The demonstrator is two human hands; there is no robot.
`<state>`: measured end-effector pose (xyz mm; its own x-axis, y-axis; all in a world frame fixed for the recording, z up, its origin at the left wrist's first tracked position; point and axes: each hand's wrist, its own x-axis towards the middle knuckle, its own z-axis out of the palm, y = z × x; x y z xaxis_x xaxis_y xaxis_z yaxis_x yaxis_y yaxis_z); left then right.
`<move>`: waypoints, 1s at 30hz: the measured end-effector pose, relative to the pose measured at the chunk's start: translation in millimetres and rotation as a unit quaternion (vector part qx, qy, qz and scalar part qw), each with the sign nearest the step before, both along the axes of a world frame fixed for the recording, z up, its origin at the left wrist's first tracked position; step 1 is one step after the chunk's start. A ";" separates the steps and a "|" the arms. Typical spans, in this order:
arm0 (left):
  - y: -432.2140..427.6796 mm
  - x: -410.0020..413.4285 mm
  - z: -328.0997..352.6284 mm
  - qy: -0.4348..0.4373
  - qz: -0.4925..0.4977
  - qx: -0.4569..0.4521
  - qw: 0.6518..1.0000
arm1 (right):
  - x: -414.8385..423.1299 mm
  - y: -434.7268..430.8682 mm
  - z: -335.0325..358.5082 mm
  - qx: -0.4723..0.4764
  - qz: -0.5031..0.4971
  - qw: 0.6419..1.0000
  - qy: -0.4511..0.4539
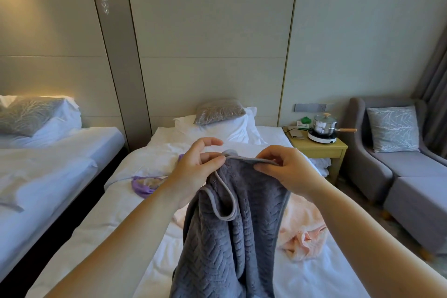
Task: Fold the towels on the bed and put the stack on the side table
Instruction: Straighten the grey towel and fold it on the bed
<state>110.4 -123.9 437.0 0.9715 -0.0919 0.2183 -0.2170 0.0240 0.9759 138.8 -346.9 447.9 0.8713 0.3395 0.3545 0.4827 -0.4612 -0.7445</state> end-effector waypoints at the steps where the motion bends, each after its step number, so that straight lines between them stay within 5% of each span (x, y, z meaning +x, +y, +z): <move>1: 1.5 0.1 1.6 -0.003 0.005 0.022 1.000 | 0.5 -3.2 -0.8 0.031 -0.017 0.999 0.003; 4: -1.3 -0.2 6.6 0.014 0.003 0.098 0.995 | -3.0 -5.7 1.7 0.112 0.002 0.993 0.020; 8: -10.8 -4.8 18.2 0.024 -0.041 0.079 0.996 | -10.9 5.1 9.3 0.084 0.089 0.992 0.036; 15: -17.0 -6.1 15.6 -0.064 -0.023 0.102 0.992 | -2.6 20.0 11.7 0.046 0.041 0.998 -0.022; 22: -9.4 -5.6 16.2 -0.098 0.005 0.129 0.987 | 0.7 8.2 2.8 0.148 0.183 0.957 0.167; 25: -8.7 -4.6 18.4 -0.090 0.001 0.137 0.986 | 3.0 12.1 8.5 0.161 0.106 0.977 0.097; 30: -0.8 7.0 7.0 -0.014 -0.044 0.373 0.927 | 10.8 16.9 36.0 0.132 0.008 0.990 -0.041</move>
